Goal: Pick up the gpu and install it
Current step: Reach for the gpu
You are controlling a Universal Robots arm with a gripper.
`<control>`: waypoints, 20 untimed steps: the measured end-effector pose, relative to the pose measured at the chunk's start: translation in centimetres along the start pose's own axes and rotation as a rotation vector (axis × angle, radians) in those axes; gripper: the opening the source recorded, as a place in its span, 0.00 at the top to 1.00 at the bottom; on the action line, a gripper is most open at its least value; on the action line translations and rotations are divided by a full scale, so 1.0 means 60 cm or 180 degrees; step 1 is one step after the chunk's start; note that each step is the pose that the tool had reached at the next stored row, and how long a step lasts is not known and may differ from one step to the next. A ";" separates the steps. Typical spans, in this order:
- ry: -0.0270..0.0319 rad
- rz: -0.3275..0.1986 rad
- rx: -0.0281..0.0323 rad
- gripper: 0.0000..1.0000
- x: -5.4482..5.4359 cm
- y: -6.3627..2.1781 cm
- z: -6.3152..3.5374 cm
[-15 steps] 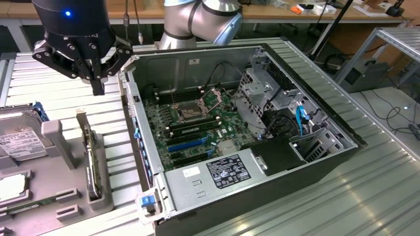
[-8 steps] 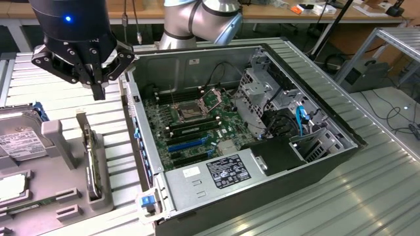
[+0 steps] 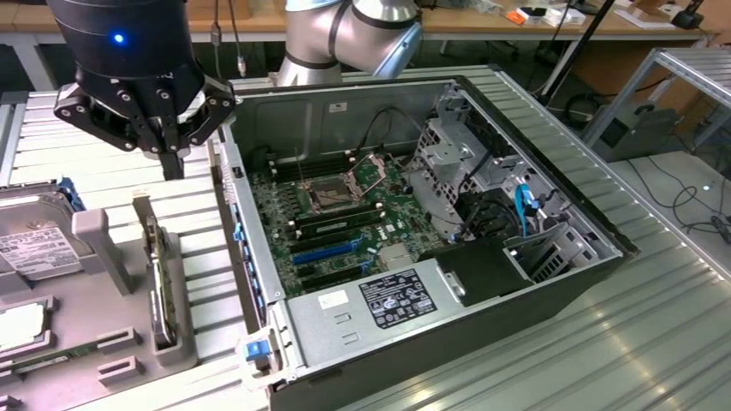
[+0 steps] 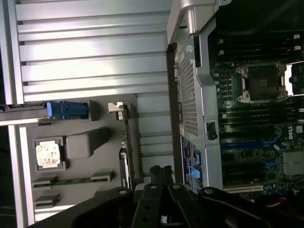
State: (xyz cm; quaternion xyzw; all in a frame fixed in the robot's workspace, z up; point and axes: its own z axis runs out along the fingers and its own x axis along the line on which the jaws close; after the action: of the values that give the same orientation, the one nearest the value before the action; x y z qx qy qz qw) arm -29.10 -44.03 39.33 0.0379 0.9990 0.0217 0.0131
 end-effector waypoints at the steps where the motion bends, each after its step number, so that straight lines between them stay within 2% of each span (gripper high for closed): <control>1: 0.0000 0.0000 0.0000 0.90 0.000 -0.001 0.000; 11: 0.0000 0.0000 0.0000 0.90 -0.002 -0.020 -0.001; 20: 0.0000 0.0000 0.0000 0.90 -0.004 -0.048 -0.002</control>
State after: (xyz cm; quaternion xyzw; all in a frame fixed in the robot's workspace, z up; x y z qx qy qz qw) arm -29.10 -46.92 39.34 0.0379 0.9990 0.0217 0.0130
